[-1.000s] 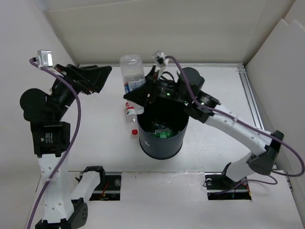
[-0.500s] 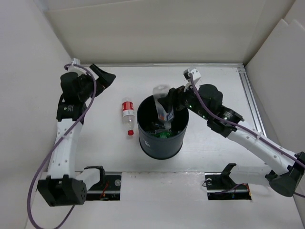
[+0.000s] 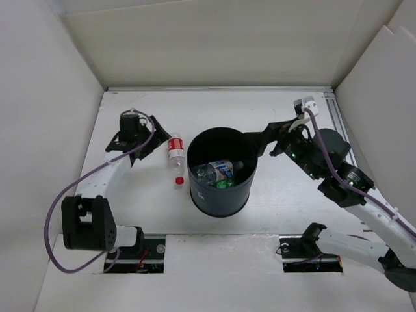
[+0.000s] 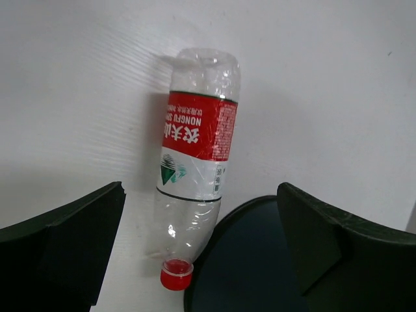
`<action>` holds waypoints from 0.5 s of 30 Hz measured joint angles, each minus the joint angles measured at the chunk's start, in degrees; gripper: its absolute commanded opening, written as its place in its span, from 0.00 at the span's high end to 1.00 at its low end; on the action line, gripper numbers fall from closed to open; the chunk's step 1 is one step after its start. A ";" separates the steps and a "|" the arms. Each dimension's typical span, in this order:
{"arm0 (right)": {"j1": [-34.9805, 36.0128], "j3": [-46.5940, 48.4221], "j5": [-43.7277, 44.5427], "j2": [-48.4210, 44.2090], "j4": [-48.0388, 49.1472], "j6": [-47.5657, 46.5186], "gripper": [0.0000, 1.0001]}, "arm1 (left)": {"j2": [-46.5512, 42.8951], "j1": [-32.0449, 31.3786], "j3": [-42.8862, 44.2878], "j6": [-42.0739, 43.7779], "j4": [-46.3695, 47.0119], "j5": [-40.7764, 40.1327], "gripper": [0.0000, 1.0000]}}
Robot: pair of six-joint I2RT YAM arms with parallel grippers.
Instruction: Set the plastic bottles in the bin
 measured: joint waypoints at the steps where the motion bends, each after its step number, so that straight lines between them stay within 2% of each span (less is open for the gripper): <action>1: 0.00 -0.02 -0.04 -0.92 -0.35 0.11 0.00 | 1.60 -2.43 0.04 0.00 0.28 -1.77 0.00; 5: 0.00 -0.70 -0.28 -5.03 -1.68 0.35 0.00 | 8.70 -9.05 0.61 -0.66 1.42 -4.94 0.00; 10: 0.00 -0.76 -0.72 -7.82 -4.20 0.83 0.00 | 13.20 -9.11 1.75 -1.55 1.79 -8.13 0.00; 15: 0.00 -2.03 -1.38 -9.38 -5.11 1.03 0.00 | 21.33 -11.45 9.55 -1.53 2.40 -12.07 0.00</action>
